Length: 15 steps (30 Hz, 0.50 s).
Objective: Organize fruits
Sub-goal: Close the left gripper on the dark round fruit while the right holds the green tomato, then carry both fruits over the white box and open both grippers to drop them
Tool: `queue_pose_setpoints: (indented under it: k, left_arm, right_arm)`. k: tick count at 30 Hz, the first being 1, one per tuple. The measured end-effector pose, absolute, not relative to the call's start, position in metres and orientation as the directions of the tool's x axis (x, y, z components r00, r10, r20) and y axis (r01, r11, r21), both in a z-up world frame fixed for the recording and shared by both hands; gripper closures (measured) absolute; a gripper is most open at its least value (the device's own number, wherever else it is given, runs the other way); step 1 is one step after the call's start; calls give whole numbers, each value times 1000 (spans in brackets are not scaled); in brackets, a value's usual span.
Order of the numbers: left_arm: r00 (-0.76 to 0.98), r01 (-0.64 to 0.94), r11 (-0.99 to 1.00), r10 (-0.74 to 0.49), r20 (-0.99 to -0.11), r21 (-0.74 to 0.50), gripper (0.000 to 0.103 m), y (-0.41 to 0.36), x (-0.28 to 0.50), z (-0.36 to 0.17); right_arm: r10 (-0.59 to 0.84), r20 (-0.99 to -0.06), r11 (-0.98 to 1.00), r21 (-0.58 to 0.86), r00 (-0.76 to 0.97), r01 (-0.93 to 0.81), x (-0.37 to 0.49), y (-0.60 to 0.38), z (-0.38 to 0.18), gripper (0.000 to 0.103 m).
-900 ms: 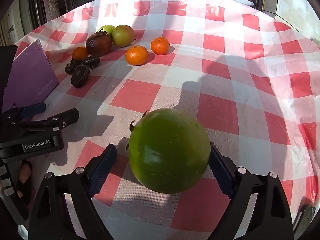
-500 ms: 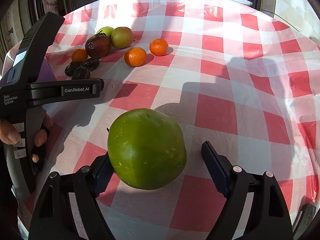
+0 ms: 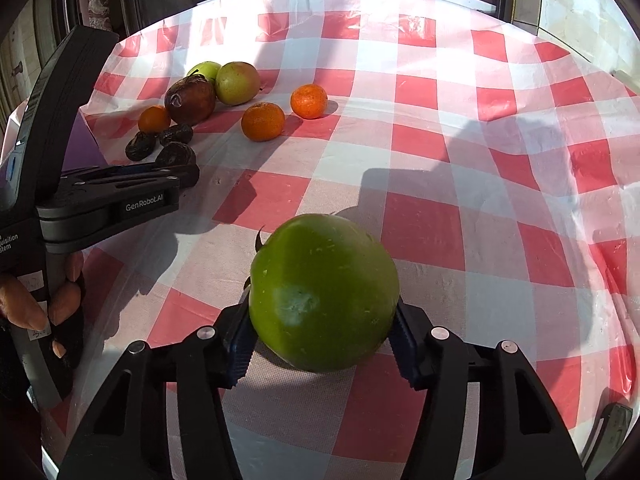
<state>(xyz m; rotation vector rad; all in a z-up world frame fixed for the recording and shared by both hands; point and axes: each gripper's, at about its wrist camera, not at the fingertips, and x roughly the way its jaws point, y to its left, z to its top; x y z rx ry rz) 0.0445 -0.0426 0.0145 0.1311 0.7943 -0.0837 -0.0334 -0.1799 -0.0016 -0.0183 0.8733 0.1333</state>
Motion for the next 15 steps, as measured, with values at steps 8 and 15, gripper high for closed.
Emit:
queue_pose_setpoints:
  k: [8,15]
  left_arm:
    - [644,131,990,-44,-764,53,63,-38,31,4]
    - [636,123,992,-49,-770,38,63,-31,27,2]
  right_arm:
    - [101,-778,992,31,620,-123,-33,-179,-2,46]
    - [117,-777,991,50,619,-124,-33,-181,-1,46]
